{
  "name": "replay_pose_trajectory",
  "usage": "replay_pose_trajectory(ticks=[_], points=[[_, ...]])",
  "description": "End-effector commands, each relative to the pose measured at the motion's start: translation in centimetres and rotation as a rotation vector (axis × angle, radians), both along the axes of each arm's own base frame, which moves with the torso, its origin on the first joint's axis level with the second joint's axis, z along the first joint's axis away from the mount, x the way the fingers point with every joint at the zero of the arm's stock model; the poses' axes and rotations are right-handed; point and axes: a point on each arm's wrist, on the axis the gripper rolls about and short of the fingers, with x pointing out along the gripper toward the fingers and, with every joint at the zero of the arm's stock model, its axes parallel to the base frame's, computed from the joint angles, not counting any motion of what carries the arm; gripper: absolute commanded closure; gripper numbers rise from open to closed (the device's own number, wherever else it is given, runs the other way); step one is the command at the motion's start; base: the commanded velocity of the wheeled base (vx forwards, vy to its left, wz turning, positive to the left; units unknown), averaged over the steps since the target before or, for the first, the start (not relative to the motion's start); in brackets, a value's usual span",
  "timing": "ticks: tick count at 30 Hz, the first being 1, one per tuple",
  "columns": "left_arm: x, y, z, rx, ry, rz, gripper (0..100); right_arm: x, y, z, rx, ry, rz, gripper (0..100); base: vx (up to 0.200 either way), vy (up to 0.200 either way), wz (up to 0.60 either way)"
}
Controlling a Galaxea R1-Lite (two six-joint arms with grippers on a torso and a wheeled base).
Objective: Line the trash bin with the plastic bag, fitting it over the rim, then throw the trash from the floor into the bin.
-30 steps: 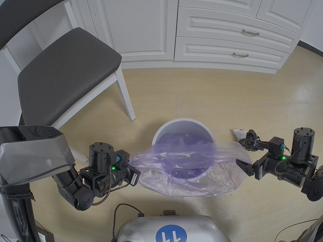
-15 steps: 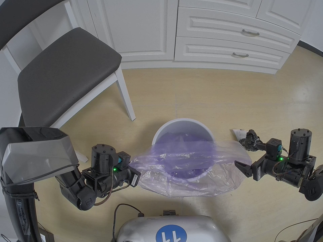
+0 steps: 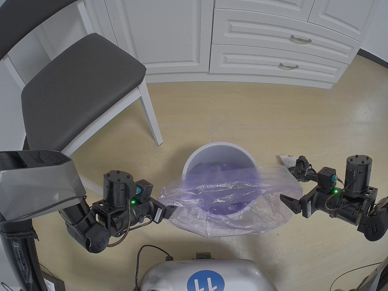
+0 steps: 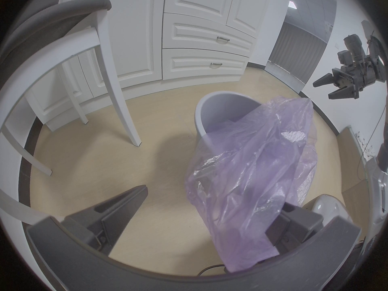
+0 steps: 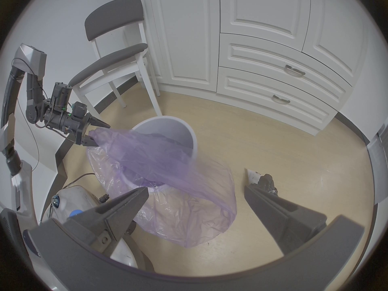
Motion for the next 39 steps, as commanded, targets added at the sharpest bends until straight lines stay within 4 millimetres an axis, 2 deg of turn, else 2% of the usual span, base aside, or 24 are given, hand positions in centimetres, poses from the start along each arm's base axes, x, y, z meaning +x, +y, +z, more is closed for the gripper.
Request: replay_pose_trajectory(ticks=[1, 9, 12, 13, 16, 18, 21, 23, 24, 25, 27, 30, 37, 38, 39], points=[[-0.6, 0.3, 1.2, -0.009, -0.024, -0.002, 0, 0.0, 0.4, -0.1, -0.001, 0.002, 0.019, 0, 0.000, 0.000, 0.00], [-1.6, 0.7, 2.2, -0.012, -0.031, -0.008, 0, 0.1, 2.9, 0.3, 0.017, -0.044, 0.118, 0, 0.000, 0.000, 0.00], [-1.6, 0.6, 2.2, -0.012, -0.033, -0.008, 0, 0.5, 4.6, 0.6, 0.024, -0.095, 0.178, 0, 0.000, 0.000, 0.00], [-1.5, 0.6, 2.2, -0.014, -0.033, -0.006, 0, 0.8, 5.8, 0.6, 0.009, -0.105, 0.216, 0, 0.000, 0.000, 0.00], [-1.2, 0.6, 2.0, -0.015, -0.033, -0.003, 0, 1.5, 7.2, 0.1, -0.047, -0.119, 0.268, 0, 0.000, 0.000, 0.00], [-1.1, 0.6, 1.8, -0.013, -0.029, 0.000, 0, 2.4, 8.1, -1.2, -0.119, -0.115, 0.305, 0, 0.000, 0.000, 0.00], [-1.1, 0.6, 1.8, -0.013, -0.029, 0.000, 0, 3.3, 8.6, -2.4, -0.174, -0.104, 0.335, 0, 0.000, 0.000, 0.00], [-1.1, 0.6, 1.7, -0.012, -0.027, -0.001, 0, 4.6, 8.8, -3.4, -0.208, -0.094, 0.374, 0, 0.000, 0.000, 0.00], [-1.1, 0.6, 1.7, -0.012, -0.028, 0.000, 0, 4.7, 8.8, -3.5, -0.209, -0.091, 0.376, 0, 0.000, 0.000, 0.00], [-1.1, 0.6, 1.7, -0.012, -0.028, 0.000, 0, 5.9, 8.8, -3.8, -0.212, -0.080, 0.387, 0, 0.000, 0.000, 0.00], [-1.1, 0.5, 1.6, -0.011, -0.026, 0.000, 0, 7.0, 8.9, -3.8, -0.207, -0.076, 0.391, 0, 0.000, 0.000, 0.00], [-1.0, 0.6, 1.5, -0.010, -0.024, 0.002, 0, 7.9, 8.9, -3.8, -0.199, -0.074, 0.394, 0, 0.000, 0.000, 0.00], [-0.9, 0.5, 1.4, -0.010, -0.024, 0.002, 0, 10.1, 8.7, -5.9, -0.202, -0.045, 0.375, 0, 0.000, 0.000, 0.00], [-0.9, 0.5, 1.4, -0.010, -0.024, 0.002, 0, 10.4, 8.6, -5.9, -0.195, -0.054, 0.369, 100, 0.000, 0.000, 0.00], [-0.9, 0.5, 1.3, -0.009, -0.022, 0.002, 0, 10.5, 8.6, -5.7, -0.185, -0.066, 0.365, 100, 0.000, 0.000, 0.00]])
